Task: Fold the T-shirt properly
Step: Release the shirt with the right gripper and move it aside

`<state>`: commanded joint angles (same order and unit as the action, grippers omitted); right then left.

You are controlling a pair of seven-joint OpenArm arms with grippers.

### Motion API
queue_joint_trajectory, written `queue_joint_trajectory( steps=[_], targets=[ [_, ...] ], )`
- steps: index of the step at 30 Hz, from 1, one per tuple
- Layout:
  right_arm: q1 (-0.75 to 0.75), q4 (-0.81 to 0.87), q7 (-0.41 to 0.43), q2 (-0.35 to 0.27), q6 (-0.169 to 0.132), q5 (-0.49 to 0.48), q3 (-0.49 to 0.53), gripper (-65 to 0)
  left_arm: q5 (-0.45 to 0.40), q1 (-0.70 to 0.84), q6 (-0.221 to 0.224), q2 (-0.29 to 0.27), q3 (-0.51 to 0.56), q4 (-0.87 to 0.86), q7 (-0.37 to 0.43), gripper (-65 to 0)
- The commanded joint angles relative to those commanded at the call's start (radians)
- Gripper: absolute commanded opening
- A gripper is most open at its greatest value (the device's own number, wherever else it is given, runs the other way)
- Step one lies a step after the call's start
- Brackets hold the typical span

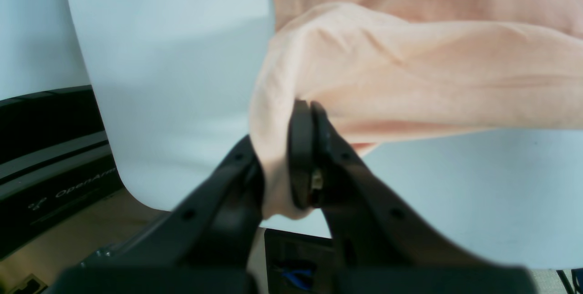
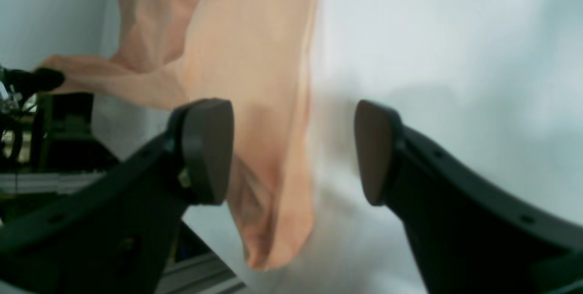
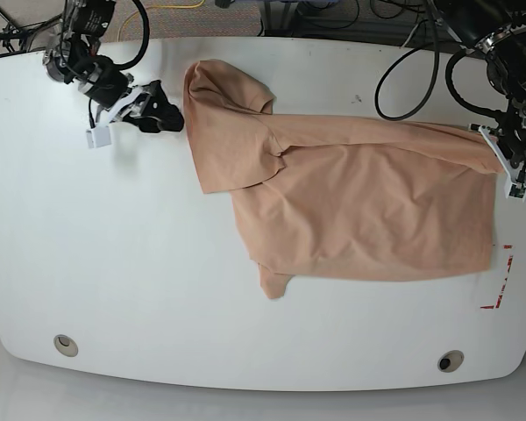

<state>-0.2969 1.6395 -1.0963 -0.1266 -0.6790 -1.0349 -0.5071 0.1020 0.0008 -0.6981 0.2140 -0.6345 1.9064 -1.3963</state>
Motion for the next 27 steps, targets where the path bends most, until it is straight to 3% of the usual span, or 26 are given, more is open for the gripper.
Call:
queue_joint_trajectory(
  steps=[7,12,21,27],
  targets=[
    [-0.002,0.000,0.023,0.006,-0.002,0.140,0.043,-25.0,0.000,0.017,0.000,0.000,-0.003,0.002,0.000,-65.0],
    [-0.012,0.000,0.021,0.006,-0.002,0.158,0.044,-25.4,0.003,0.028,0.000,0.000,-0.002,0.002,0.000,-65.0],
    [-0.049,0.014,0.008,0.006,-0.002,0.157,0.061,-39.6,0.003,0.029,0.000,0.000,-0.005,0.000,0.000,-65.0],
    [-0.052,0.015,-0.005,0.006,-0.002,0.155,0.095,-41.9,0.003,0.029,0.000,0.000,-0.002,0.000,0.000,-65.0]
  ],
)
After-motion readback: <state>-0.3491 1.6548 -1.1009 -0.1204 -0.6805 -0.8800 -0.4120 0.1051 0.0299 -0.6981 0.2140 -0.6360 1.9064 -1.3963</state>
